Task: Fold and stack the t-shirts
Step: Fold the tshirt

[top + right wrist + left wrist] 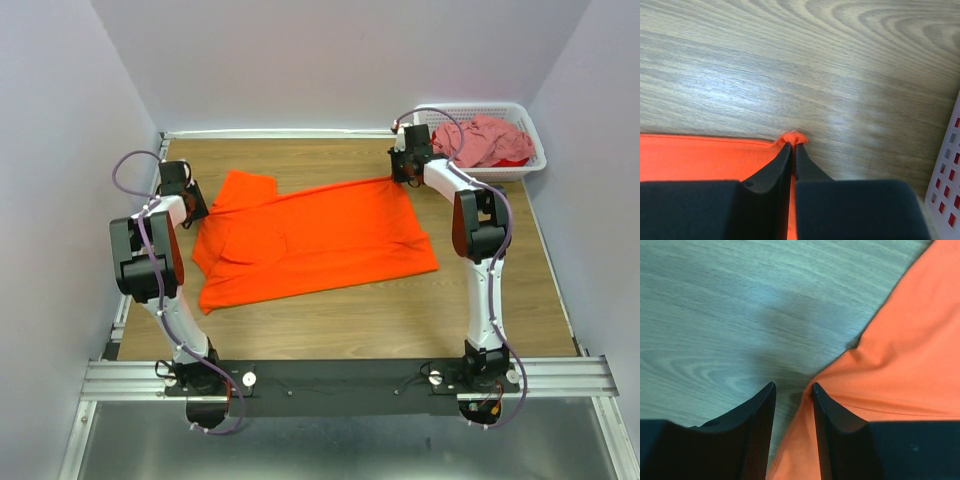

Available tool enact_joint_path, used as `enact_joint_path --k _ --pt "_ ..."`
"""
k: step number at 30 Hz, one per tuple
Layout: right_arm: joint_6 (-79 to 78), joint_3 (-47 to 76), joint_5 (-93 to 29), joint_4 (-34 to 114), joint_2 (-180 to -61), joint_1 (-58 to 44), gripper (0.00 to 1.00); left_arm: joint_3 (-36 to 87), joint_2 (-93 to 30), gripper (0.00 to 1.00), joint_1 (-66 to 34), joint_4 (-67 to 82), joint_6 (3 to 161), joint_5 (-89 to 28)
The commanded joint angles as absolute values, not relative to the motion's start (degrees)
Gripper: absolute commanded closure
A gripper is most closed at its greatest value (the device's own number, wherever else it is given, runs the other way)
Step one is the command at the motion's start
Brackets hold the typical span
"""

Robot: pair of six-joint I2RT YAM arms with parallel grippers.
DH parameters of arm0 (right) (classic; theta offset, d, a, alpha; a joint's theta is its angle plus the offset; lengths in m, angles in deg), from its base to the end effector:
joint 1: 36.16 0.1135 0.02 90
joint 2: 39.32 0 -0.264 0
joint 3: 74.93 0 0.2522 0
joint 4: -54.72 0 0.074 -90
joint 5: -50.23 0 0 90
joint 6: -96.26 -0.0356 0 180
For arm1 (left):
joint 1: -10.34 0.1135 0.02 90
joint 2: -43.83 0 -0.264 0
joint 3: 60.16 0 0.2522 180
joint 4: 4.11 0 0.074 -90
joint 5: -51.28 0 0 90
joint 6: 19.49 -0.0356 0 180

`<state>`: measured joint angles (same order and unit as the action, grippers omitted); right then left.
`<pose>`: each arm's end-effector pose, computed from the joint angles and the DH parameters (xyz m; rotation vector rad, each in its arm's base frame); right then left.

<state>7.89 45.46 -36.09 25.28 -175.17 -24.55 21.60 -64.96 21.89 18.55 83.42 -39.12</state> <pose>0.5188 0.1089 0.1528 -0.3031 2.3386 0.1606 0.3924 0.0805 0.1652 -0.5195 2.3820 -0.0021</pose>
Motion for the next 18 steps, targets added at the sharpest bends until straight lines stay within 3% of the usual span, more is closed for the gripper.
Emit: enact_joint_path --k 1,12,16,18 --pt "8.7 43.9 -36.8 18.5 -178.2 -25.0 0.88 21.4 -65.2 0.57 21.9 17.2 83.0 -34.9" --pt "8.4 45.3 -37.0 18.5 -178.7 -25.0 0.88 22.2 -67.8 0.62 19.0 21.1 81.9 -40.5" --pt "8.2 46.2 -36.9 18.5 -178.9 -25.0 0.89 23.6 -68.9 0.76 19.0 22.8 81.9 -41.6" --pt "7.9 46.6 -36.4 18.5 -179.0 -24.9 0.92 23.8 -69.1 0.89 19.0 23.0 81.6 -41.6"
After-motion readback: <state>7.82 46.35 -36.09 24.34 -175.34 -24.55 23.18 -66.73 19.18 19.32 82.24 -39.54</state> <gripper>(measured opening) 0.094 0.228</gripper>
